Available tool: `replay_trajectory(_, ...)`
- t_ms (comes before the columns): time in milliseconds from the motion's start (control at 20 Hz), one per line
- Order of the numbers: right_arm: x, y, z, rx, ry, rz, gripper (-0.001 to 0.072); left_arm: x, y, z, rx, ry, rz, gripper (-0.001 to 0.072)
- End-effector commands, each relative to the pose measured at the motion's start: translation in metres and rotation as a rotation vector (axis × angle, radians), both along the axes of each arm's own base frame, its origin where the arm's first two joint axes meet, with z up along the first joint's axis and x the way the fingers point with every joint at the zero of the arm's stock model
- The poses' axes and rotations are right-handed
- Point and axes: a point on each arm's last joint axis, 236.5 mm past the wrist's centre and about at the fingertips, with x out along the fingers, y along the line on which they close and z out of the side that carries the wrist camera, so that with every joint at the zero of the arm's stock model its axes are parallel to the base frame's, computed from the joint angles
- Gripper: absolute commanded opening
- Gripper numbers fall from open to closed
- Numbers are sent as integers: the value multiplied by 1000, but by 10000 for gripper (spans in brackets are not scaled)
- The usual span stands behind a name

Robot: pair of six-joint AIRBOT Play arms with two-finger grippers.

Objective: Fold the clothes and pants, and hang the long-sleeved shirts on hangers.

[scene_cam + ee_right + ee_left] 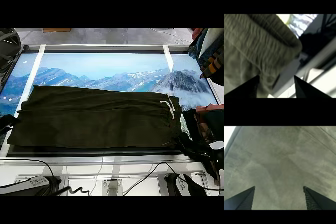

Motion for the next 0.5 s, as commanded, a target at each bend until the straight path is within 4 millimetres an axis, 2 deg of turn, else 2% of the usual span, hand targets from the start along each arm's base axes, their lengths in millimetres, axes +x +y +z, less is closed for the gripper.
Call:
replay_trajectory(0,23,2,-9,22,-85,24,417,-13,2,-5,-36,42,64,703)
replay_trajectory(50,28,1,-9,13,-112,48,362,-22,4,-8,-40,74,80,703)
replay_trajectory(250,36,-9,-5,-35,-150,38,344,-61,21,-14,-65,164,168,703)
replay_trajectory(350,37,-10,-2,-45,-160,36,125,-75,27,-15,-76,180,193,703)
replay_trajectory(450,38,-11,-1,-48,-164,36,28,-82,30,-20,-73,181,189,703)
